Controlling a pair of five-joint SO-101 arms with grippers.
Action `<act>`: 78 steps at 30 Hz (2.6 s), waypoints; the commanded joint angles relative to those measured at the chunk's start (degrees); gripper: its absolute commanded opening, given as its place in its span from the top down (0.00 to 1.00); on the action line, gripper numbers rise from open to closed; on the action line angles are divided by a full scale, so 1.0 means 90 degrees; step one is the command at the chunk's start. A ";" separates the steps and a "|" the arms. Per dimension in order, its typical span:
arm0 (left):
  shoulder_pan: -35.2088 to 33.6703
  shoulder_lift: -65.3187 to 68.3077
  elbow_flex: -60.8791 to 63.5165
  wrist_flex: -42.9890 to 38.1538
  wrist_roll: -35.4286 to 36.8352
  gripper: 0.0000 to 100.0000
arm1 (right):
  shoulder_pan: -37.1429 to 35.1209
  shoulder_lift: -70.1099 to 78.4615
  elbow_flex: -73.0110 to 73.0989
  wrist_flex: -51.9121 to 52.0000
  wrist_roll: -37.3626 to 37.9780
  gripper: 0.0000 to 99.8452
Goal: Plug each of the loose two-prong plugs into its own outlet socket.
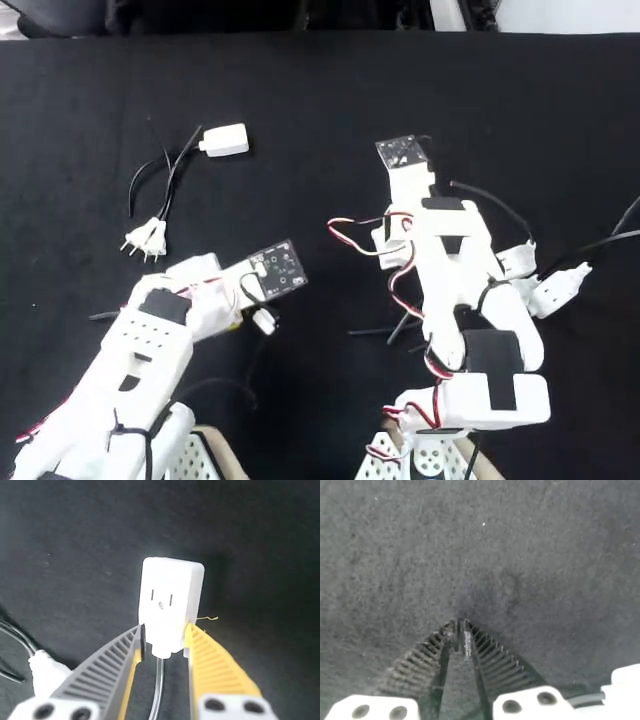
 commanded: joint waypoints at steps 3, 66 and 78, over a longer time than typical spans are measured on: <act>-0.0142 0.0010 -0.0396 -0.0234 -0.0029 0.86 | 0.0107 0.0034 -0.0288 0.0039 0.0039 0.99; -0.0816 0.4962 -0.5875 0.2325 -0.0615 0.74 | 0.0107 0.0024 -0.0298 0.0068 0.0205 0.99; -0.0894 0.5890 -0.5729 0.1631 -0.0840 0.74 | 0.0107 0.0024 -0.0298 0.0059 0.0215 0.99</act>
